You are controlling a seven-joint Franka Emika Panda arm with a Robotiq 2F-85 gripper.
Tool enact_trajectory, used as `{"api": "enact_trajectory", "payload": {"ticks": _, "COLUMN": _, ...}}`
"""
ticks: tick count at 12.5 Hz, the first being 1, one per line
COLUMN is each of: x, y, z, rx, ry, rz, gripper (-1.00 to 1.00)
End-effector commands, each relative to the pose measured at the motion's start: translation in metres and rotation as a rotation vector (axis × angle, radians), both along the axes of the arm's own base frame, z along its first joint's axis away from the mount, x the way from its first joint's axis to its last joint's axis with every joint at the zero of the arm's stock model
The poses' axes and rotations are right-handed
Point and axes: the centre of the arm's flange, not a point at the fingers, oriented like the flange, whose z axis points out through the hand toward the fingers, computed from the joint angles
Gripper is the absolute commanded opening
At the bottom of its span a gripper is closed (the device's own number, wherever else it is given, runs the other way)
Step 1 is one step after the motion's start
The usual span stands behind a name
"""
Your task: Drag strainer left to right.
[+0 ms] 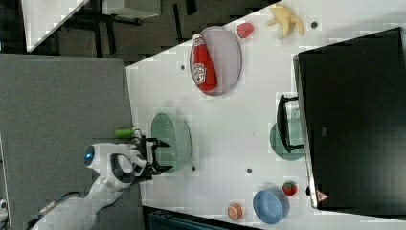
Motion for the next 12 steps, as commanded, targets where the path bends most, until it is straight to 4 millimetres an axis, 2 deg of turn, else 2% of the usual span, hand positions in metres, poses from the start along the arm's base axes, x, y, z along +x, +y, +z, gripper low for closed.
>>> {"api": "enact_trajectory", "payload": {"ticks": 1, "x": 0.023, "y": -0.019, "z": -0.001, "rx": 0.006, "ry": -0.058, "rz": -0.118, "gripper": 1.0}}
{"api": "enact_trajectory", "payload": {"ticks": 4, "x": 0.022, "y": -0.022, "z": -0.02, "rx": 0.009, "ry": -0.064, "rz": -0.127, "gripper": 1.0}}
{"api": "enact_trajectory", "payload": {"ticks": 6, "x": 0.023, "y": -0.032, "z": -0.028, "rx": -0.012, "ry": -0.059, "rz": -0.137, "gripper": 1.0}}
{"api": "enact_trajectory", "payload": {"ticks": 9, "x": 0.026, "y": -0.044, "z": -0.03, "rx": -0.028, "ry": -0.066, "rz": -0.141, "gripper": 1.0}}
{"api": "enact_trajectory", "payload": {"ticks": 12, "x": 0.034, "y": -0.07, "z": -0.029, "rx": -0.054, "ry": -0.08, "rz": -0.167, "gripper": 1.0}}
